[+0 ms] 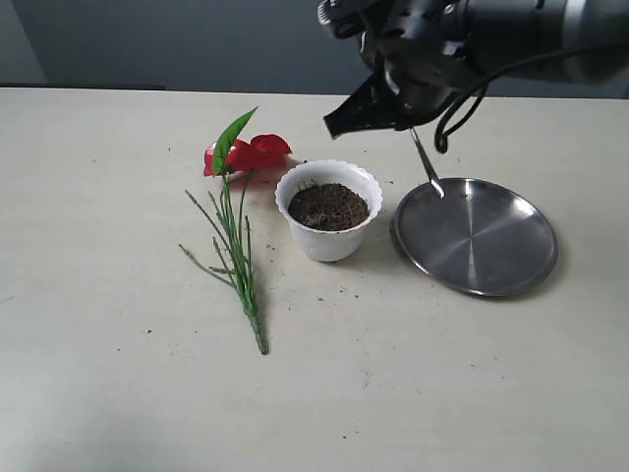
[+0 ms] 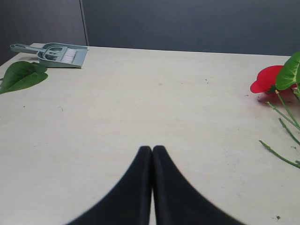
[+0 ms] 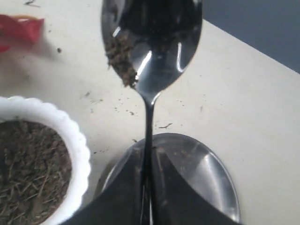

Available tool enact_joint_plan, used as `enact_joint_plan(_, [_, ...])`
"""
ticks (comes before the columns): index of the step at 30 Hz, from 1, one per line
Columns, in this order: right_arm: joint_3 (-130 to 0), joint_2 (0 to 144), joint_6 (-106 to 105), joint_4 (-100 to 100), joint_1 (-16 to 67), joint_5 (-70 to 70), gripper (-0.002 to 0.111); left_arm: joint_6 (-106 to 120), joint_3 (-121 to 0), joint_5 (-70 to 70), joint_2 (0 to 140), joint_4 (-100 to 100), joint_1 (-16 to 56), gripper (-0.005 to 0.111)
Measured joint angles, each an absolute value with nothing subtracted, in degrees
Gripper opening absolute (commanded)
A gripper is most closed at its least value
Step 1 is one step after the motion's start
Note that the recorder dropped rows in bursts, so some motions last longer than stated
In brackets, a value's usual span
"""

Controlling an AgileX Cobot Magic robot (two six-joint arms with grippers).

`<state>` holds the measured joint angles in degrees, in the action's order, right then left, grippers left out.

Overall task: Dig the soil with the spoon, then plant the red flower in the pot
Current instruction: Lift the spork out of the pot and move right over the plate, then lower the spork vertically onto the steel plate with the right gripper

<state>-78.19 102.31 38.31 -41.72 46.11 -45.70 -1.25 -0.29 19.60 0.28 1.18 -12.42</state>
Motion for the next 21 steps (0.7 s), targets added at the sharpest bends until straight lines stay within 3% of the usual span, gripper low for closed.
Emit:
enact_joint_plan(11, [-78.19,96.27,35.10,-34.56,35.59,-47.31,-0.001,-1.25,-0.29,19.60,0.28,1.18,-12.42,0.000])
enact_joint_plan(21, [-78.19,96.13,28.25,-27.50,31.69,-49.97,-0.001,-1.25,-0.29,19.60,0.28,1.18,-12.42,0.000])
